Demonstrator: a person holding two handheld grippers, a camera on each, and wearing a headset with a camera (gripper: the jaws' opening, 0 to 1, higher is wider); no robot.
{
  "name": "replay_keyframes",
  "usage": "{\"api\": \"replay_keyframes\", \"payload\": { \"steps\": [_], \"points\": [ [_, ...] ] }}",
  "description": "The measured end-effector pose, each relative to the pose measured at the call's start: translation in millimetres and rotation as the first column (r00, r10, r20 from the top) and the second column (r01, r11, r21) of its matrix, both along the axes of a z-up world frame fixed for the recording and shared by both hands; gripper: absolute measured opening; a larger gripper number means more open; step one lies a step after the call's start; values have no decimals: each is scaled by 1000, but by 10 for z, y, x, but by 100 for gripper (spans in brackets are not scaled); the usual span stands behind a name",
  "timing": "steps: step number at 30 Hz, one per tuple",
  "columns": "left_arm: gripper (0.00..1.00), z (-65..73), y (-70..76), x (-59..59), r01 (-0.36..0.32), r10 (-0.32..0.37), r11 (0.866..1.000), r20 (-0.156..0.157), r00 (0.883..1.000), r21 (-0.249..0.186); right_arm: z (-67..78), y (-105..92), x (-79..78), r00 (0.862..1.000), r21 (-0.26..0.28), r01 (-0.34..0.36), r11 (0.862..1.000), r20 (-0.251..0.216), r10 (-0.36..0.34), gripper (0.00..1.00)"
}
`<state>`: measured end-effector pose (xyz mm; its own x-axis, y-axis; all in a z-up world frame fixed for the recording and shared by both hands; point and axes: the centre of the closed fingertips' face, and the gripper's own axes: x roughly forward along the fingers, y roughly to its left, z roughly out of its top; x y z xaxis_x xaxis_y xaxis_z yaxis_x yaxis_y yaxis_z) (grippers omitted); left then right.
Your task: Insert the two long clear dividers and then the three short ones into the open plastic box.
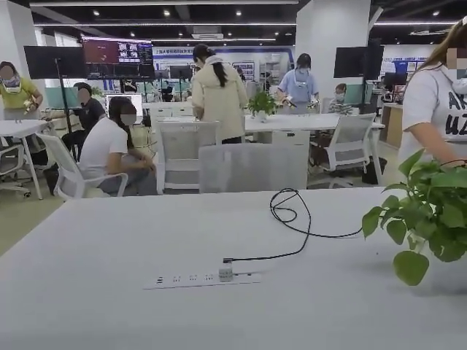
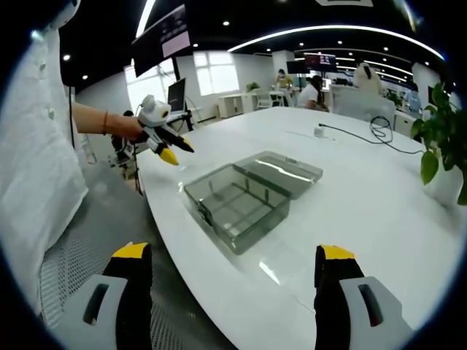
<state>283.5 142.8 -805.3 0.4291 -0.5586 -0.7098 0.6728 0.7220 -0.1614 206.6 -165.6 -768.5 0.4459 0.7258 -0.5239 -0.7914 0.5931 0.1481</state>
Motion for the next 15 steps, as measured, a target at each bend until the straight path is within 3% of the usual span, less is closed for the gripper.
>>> {"api": "replay_keyframes", "payload": {
  "steps": [5, 7, 15],
  "points": [
    [65, -96, 50, 15, -15, 16, 999, -32, 999, 33, -11, -10, 6, 1000, 3, 7, 1000, -2, -7, 93],
    [63, -159, 86, -9, -28, 32, 998, -69, 997, 58, -18, -15, 8, 1000, 4, 9, 1000, -3, -9, 93],
    [57, -296, 156, -5, -45, 58, 991, -103, 993, 126, -17, -4, 13, 1000, 10, 14, 1000, -4, -14, 92]
  ]
}}
